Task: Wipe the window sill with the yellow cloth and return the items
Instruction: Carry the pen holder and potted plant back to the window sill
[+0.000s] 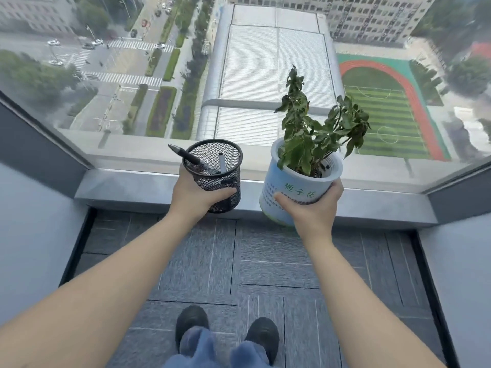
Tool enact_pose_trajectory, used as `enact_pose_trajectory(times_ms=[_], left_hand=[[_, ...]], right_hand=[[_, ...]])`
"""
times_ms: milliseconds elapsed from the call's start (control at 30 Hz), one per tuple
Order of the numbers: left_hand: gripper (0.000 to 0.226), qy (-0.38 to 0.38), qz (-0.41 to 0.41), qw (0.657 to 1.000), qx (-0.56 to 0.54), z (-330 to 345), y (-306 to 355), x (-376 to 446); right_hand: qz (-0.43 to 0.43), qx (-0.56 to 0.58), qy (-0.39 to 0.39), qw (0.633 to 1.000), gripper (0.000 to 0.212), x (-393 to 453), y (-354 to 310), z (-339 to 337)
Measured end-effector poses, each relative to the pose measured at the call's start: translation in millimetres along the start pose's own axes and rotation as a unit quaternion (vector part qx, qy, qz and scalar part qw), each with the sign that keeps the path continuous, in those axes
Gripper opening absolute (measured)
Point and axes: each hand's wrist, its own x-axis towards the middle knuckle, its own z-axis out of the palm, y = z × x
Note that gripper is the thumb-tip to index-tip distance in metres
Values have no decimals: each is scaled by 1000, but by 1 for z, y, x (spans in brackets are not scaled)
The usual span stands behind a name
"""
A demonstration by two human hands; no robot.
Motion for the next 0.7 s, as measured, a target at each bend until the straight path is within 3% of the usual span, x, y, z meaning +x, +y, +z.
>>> enact_pose_trajectory(times_ms=[333, 700], left_hand=[[88, -8, 42, 999, 14, 93, -212, 149], [86, -2, 54, 997, 55, 119, -277, 181]], right_hand=[[-42, -22, 23, 999, 95, 107, 233, 94], [-43, -17, 19, 999, 100, 135, 312, 121]])
